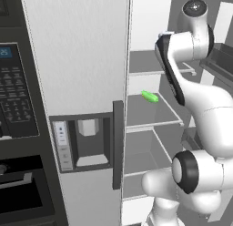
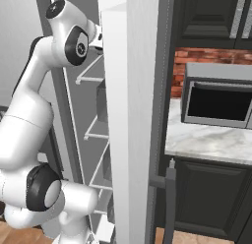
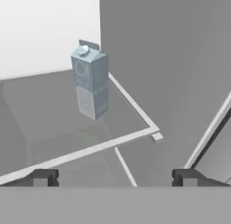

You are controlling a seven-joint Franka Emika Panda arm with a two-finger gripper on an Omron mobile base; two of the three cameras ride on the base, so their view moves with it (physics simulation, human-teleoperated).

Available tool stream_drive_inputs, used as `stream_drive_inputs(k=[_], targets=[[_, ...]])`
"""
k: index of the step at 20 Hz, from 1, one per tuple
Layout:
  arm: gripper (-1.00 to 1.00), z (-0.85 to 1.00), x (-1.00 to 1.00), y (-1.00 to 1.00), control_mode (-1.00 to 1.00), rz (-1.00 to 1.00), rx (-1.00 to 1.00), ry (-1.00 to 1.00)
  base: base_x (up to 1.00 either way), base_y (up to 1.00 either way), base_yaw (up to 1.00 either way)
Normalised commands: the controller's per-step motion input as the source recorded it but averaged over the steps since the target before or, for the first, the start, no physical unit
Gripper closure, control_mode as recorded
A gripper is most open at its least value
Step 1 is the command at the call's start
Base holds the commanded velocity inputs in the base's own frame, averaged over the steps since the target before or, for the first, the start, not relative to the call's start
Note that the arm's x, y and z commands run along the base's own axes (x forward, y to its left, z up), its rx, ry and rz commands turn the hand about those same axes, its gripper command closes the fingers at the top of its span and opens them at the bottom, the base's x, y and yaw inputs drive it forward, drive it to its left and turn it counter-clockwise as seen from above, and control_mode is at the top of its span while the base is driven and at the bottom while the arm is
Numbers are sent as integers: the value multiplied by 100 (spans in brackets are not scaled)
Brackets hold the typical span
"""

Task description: Take out the milk from the fridge and place it on the tray on the counter. Then take the sugar cube near the tray and place it in the tray.

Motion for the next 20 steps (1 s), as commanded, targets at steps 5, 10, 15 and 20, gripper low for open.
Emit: stream_drive_inputs(k=[5, 10, 15, 20], targets=[[-100, 0, 37, -6, -100, -1, 0, -18, 0, 0, 0], [-100, 0, 33, -7, -100, -7, 0, -9, 0, 0, 0], [-100, 1, 31, -3, -100, -7, 0, 6, 0, 0, 0], [-100, 4, 29, 0, -100, -1, 0, 7, 0, 0, 0]])
